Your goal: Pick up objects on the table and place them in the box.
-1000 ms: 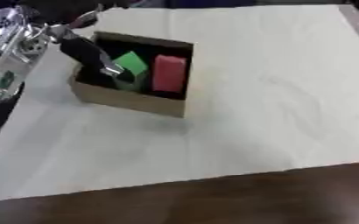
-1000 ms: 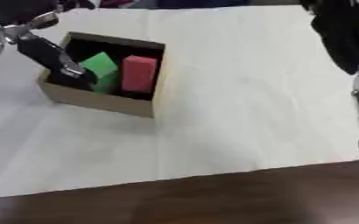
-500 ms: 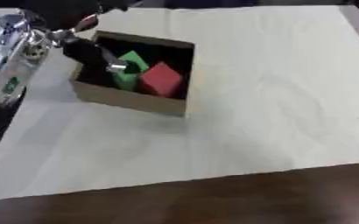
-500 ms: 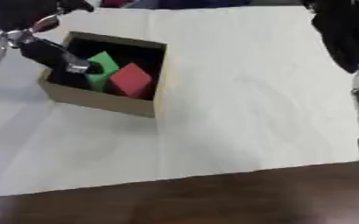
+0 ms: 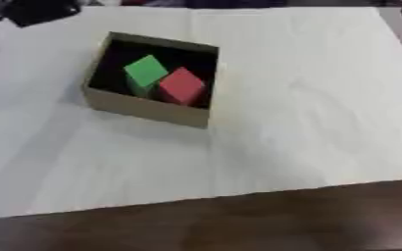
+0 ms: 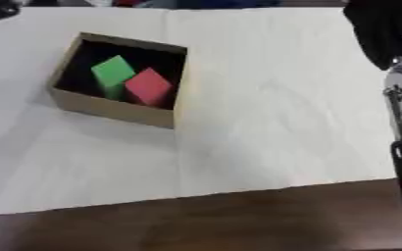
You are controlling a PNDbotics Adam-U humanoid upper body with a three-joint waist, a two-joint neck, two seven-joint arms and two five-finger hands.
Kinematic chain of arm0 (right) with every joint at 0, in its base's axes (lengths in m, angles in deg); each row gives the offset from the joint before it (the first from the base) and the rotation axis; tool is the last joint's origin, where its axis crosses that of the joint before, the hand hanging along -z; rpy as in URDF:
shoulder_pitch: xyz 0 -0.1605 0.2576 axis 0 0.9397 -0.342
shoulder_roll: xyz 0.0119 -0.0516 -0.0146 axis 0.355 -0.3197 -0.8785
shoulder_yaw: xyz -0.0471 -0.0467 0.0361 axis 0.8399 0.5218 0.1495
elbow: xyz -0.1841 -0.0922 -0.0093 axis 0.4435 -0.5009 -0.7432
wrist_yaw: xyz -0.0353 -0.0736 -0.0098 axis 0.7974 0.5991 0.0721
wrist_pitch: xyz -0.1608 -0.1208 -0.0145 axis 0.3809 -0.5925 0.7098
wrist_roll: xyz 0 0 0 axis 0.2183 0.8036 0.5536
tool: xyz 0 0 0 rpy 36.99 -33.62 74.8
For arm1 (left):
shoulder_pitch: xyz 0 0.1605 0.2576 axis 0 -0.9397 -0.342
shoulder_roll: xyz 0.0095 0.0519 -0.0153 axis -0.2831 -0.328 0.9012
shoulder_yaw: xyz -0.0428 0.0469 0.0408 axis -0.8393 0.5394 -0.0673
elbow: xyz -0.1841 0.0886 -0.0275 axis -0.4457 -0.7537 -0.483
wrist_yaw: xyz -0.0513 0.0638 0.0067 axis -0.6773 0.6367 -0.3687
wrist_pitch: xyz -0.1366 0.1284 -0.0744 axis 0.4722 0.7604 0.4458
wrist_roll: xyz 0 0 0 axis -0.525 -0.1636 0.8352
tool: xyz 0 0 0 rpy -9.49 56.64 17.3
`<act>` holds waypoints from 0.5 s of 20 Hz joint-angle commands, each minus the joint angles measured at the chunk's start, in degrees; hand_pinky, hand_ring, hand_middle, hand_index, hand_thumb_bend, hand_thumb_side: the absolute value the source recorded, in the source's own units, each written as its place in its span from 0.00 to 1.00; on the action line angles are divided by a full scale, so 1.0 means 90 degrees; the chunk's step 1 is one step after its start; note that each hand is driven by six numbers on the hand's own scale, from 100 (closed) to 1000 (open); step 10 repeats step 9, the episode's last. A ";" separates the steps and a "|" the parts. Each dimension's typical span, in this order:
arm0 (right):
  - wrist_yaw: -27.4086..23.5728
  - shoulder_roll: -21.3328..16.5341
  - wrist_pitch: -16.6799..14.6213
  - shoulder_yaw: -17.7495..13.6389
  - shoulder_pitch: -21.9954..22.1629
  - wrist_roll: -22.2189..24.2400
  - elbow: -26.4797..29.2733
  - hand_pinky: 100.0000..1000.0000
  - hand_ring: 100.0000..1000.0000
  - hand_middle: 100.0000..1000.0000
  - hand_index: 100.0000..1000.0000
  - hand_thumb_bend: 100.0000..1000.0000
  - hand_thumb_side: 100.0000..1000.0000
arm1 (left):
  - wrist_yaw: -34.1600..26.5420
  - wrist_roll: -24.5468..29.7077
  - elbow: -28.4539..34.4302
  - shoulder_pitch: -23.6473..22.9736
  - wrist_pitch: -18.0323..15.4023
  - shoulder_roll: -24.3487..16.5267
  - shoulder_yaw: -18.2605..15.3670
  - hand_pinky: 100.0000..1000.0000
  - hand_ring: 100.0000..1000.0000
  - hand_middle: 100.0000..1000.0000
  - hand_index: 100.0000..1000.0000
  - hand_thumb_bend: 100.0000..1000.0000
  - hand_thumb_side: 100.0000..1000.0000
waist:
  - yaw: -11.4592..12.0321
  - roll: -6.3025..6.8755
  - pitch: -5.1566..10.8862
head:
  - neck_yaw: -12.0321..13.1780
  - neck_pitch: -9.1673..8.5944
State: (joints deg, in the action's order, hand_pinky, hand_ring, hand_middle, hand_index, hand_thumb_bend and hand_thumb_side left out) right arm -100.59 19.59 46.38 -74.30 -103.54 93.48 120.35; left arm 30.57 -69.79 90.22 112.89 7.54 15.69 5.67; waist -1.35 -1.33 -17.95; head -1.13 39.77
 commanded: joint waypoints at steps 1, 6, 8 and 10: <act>-0.0247 -0.0058 -0.0229 -0.0062 -0.0138 -0.0089 0.0108 1.00 0.85 0.88 1.00 0.00 0.99 | -0.1386 -0.1483 0.0414 -0.0206 0.0121 -0.0165 -0.0447 0.49 0.70 0.68 0.86 0.18 1.00 | 0.0032 -0.0016 0.0164 | -0.0024 0.0039; -0.0755 -0.0013 -0.0836 -0.0065 -0.0209 -0.0303 0.0108 1.00 0.87 0.90 1.00 0.00 0.98 | -0.2578 -0.3185 0.0431 -0.0997 -0.0799 -0.0072 -0.0901 0.50 0.69 0.67 0.86 0.17 1.00 | 0.0110 -0.0053 0.0241 | -0.0013 0.0140; -0.0912 -0.0023 -0.1165 -0.0070 -0.0227 -0.0359 0.0108 1.00 0.87 0.90 1.00 0.00 0.94 | -0.2678 -0.3548 0.0432 -0.1410 -0.1138 -0.0009 -0.1028 0.50 0.69 0.67 0.87 0.23 1.00 | 0.0139 -0.0063 0.0267 | -0.0030 0.0151; -0.0972 -0.0029 -0.1316 -0.0070 -0.0225 -0.0377 0.0108 0.99 0.87 0.90 1.00 0.00 0.93 | -0.2644 -0.3664 0.0432 -0.1578 -0.1289 0.0031 -0.1072 0.50 0.69 0.67 0.87 0.25 1.00 | 0.0148 -0.0066 0.0278 | -0.0035 0.0148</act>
